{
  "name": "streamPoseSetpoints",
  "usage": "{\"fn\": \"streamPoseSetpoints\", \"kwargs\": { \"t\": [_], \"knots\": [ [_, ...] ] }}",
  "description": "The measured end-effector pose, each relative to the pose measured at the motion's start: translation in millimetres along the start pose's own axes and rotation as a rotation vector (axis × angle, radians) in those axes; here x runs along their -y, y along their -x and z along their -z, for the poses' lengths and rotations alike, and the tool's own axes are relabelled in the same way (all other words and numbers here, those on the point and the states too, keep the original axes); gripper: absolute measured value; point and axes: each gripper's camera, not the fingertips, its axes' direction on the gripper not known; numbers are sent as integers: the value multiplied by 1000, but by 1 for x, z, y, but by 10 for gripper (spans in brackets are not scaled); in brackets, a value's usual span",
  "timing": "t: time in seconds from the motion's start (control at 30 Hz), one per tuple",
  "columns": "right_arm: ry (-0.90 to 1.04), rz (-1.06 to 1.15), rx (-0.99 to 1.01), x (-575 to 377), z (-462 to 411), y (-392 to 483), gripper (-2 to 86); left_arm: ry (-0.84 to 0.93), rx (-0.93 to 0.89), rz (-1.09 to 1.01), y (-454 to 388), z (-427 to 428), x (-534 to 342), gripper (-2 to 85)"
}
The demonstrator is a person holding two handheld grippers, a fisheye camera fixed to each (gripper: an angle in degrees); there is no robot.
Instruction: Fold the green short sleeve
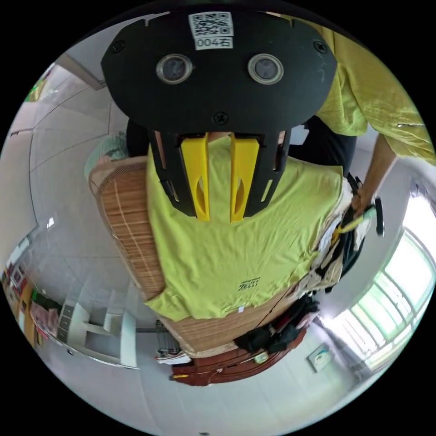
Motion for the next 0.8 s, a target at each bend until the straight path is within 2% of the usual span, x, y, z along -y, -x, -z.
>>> {"fn": "streamPoseSetpoints", "kwargs": {
  "t": [0.17,0.37,0.43,0.57,0.67,0.73,0.8],
  "knots": [
    [-39,-181,-96,-51,10,-63,86,113,-6,-36,-37,-18,-36,10],
    [-74,-294,11,-104,10,-107,99,105,-71,31,-27,-22,-39,10],
    [-67,-302,86,-117,0,-107,112,107,-51,14,-32,-22,-39,10],
    [-28,-276,106,-126,-24,-89,123,119,19,-28,-49,-23,-38,10],
    [25,-242,56,-123,-45,-71,102,120,14,-14,-50,-25,-40,9],
    [65,-197,11,-119,-57,-54,39,120,-1,0,-49,-27,-41,9],
    [87,-147,50,-112,-59,-42,8,128,2,-12,-52,-28,-41,9]
  ]
}}
